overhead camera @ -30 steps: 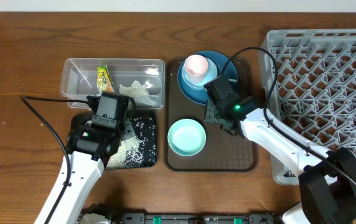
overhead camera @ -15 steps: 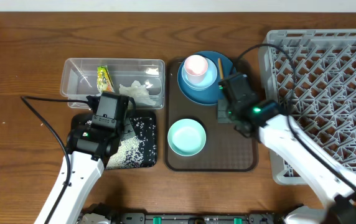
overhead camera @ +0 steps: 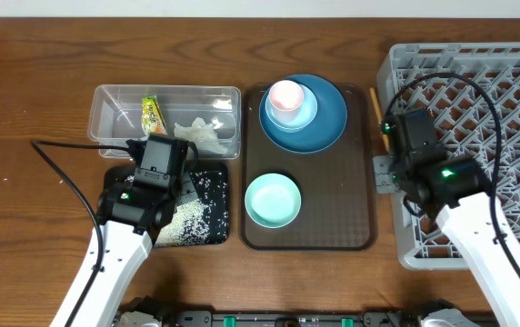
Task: Sort waste into correct bins and load items into the dishwasher rack
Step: 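Carry the chopstick right and insert it into the dish rack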
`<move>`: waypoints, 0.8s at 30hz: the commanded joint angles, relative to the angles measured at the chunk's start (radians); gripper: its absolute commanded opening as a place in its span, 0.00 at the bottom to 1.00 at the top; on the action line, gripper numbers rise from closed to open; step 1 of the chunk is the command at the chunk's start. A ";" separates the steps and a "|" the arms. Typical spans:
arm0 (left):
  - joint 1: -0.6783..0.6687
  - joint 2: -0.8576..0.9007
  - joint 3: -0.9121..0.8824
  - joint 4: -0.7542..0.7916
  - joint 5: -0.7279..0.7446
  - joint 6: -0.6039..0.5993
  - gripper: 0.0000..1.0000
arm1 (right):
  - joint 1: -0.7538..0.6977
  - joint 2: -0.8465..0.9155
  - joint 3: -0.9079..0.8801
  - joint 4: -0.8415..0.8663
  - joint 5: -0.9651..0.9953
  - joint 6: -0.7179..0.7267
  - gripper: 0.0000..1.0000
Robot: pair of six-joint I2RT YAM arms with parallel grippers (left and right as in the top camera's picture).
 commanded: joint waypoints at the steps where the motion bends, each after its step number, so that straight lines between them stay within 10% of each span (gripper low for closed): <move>1: 0.004 0.006 0.005 -0.002 -0.020 -0.006 0.56 | -0.042 -0.002 -0.003 -0.018 0.041 -0.078 0.01; 24: 0.004 0.006 0.005 -0.002 -0.019 -0.006 0.56 | -0.126 0.006 -0.013 -0.012 0.071 -0.078 0.01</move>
